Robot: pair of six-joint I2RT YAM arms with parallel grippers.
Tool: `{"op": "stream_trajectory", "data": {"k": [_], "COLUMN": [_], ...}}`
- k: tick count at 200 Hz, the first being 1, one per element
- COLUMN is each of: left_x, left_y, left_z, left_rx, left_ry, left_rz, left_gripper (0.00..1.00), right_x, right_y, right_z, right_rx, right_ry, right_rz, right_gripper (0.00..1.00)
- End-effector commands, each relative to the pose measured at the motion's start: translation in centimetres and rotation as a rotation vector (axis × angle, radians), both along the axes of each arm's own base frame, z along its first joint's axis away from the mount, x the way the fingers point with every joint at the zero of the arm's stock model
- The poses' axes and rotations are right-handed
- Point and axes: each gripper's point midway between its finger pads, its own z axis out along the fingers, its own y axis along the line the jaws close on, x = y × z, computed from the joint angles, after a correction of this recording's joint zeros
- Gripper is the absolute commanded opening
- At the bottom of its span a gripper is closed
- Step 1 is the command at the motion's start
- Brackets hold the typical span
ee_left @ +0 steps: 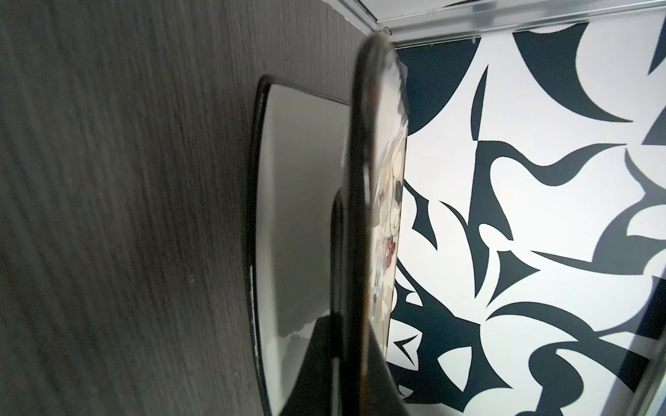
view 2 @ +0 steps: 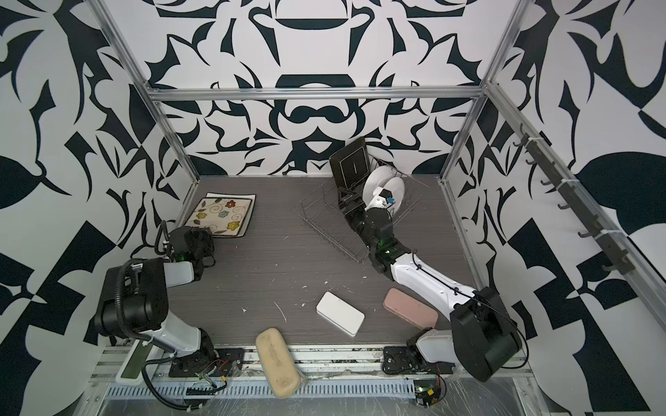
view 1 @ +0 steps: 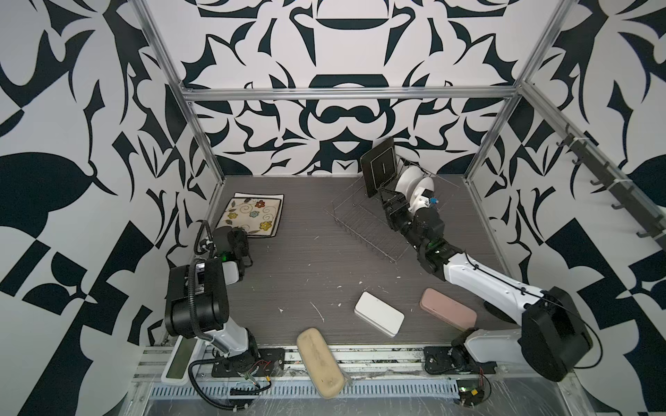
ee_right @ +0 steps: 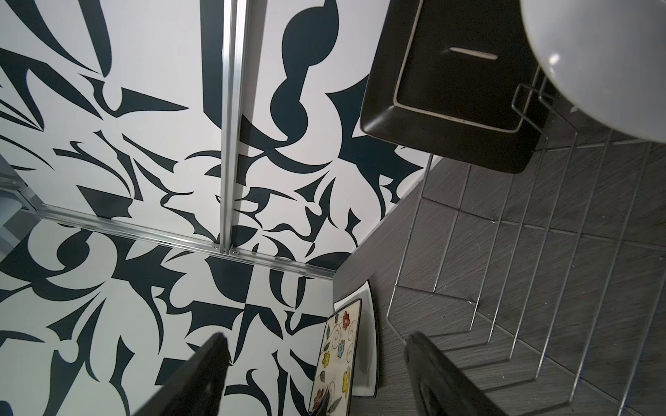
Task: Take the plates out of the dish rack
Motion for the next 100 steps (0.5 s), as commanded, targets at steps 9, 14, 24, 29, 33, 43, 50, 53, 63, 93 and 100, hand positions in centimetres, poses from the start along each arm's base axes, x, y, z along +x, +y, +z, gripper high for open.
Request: {"op": "stream_trajectory", "data": {"k": [9,14,24,29,33,43,50,53,63,93,100], "left_x": [3.6,3.7,3.9,4.0,4.1,4.3,4.4,4.4,4.5,4.6,4.7], "left_y": [0.6,0.6,0.5,0.5,0.5,0.3,0.3,0.3,0.4,0.4,0.4], "left_z": [8.7,8.6,8.7,8.6,8.6,8.5,8.4,8.3,8.2,7.7,7.6], "left_rx": [0.058,0.058,0.057,0.055,0.053,0.049,0.048,0.046,0.044,0.041,0.04], "left_ry": [-0.301,-0.302,-0.307,-0.308,-0.307,-0.309,-0.308,-0.307,-0.306,-0.3,-0.301], "left_rz": [-0.016,-0.019,-0.025,-0.028,-0.032,-0.038,-0.041,-0.042,-0.041,-0.04,-0.04], "left_gripper": [0.0,0.0,0.0,0.0,0.0,0.0,0.0,0.0,0.0,0.0,0.0], "right_x": [-0.3,-0.2,-0.2,-0.2,-0.2,-0.2,-0.2,-0.1,-0.1,-0.1,-0.1], "right_y": [-0.3,-0.3,-0.3,-0.3,-0.3,-0.3,-0.3,-0.3,-0.3,-0.3,-0.2], "right_z": [3.7,3.6,3.7,3.6,3.6,3.5,3.5,3.5,3.4,3.5,3.5], "right_rx": [0.029,0.027,0.025,0.024,0.023,0.022,0.021,0.021,0.02,0.024,0.023], "right_ry": [-0.087,-0.086,-0.087,-0.085,-0.085,-0.082,-0.083,-0.081,-0.079,-0.079,-0.079], "right_rz": [-0.002,-0.003,-0.003,-0.004,-0.004,-0.006,-0.006,-0.006,-0.004,-0.004,-0.004], "right_gripper": [0.81,0.81,0.81,0.81,0.81,0.81,0.81,0.81,0.81,0.8,0.8]}}
